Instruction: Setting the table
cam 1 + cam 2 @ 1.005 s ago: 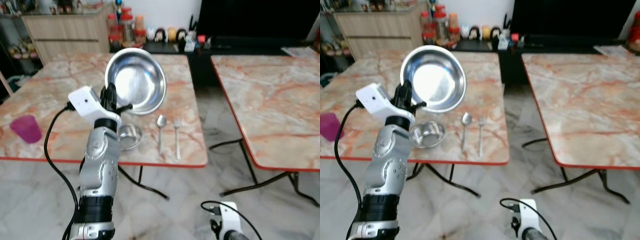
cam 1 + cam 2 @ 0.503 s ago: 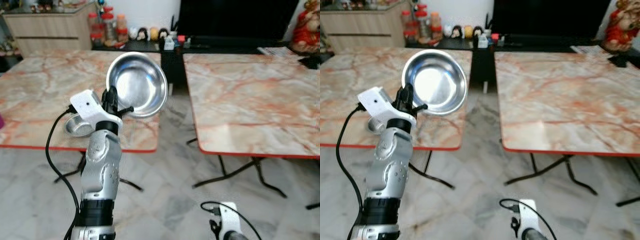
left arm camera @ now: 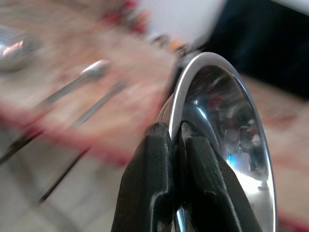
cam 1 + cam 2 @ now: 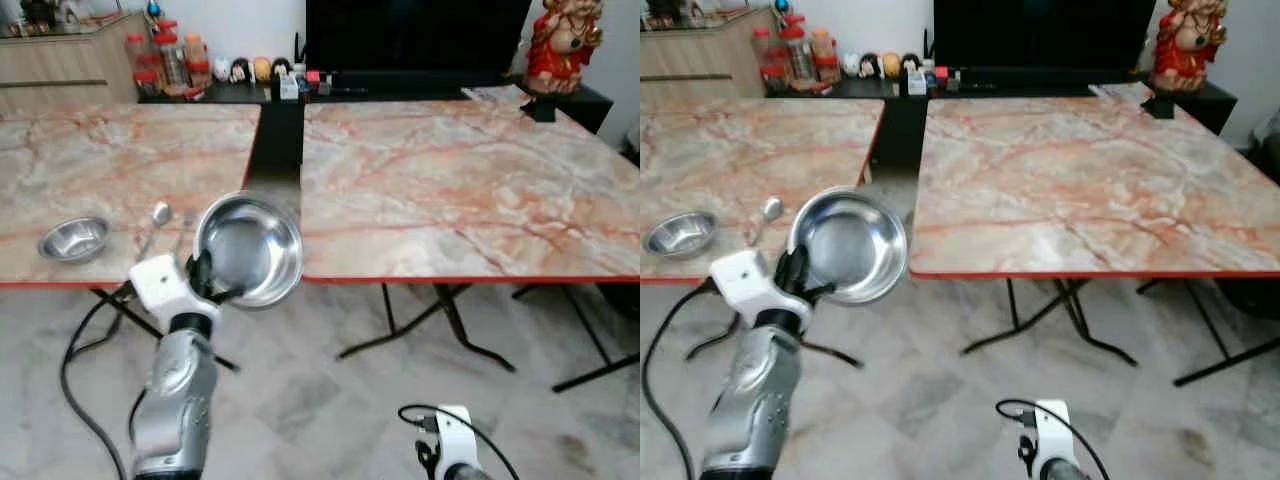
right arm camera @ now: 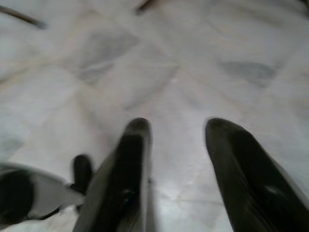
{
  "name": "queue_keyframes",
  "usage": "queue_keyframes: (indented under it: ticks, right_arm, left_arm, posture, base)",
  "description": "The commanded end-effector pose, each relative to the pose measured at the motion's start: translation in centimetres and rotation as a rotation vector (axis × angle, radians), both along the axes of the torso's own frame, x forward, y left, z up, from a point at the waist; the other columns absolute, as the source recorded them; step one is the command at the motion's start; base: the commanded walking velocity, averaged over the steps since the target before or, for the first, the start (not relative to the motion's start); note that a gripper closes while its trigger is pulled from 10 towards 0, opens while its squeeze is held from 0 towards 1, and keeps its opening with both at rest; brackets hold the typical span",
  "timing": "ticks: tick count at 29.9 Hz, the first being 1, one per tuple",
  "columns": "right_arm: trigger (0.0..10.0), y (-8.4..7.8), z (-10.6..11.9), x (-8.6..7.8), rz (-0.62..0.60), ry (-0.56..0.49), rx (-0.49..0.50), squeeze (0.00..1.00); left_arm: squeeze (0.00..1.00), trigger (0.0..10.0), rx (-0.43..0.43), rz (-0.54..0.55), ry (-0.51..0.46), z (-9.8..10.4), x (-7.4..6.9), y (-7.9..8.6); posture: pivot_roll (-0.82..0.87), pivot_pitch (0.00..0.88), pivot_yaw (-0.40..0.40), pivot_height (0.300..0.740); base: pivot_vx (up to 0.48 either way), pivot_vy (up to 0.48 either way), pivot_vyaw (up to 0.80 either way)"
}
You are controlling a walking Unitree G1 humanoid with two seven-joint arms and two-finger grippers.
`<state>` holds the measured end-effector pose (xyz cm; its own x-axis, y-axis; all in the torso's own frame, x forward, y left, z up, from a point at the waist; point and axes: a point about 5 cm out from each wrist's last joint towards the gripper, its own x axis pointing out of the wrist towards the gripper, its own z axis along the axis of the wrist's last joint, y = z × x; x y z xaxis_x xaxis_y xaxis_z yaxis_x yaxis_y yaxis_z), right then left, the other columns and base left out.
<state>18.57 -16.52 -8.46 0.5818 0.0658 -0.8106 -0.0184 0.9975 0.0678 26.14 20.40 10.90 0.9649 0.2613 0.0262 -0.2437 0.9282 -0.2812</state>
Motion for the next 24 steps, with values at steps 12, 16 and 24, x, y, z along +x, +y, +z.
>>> queue_keyframes:
  ticks: [12, 16, 24]
  right_arm:
    - [10.0, 0.0, 0.1, 0.3, 0.0, -0.006, -0.003, 0.0]
    - [10.0, 0.1, 0.2, 0.4, 0.011, -0.005, 0.0, 0.0]
    - [10.0, -0.1, 0.4, 0.8, -0.013, -0.022, 0.0, 0.0]
  left_arm:
    - [0.0, 10.0, 0.025, 0.11, 0.596, -13.3, -8.4, 4.5]
    - [0.0, 10.0, -0.05, 0.115, 0.763, -16.7, -10.9, 4.8]
    - [0.0, 10.0, -0.044, 0.089, 0.912, -18.7, -11.9, 4.2]
  posture:
    - [0.08, 0.0, -0.02, 0.732]
    - [0.09, 0.0, -0.029, 0.732]
    - [0.03, 0.0, -0.012, 0.732]
  base:
    - [0.0, -0.021, 0.0]
    - [0.0, 0.0, 0.0]
    - [0.0, 0.0, 0.0]
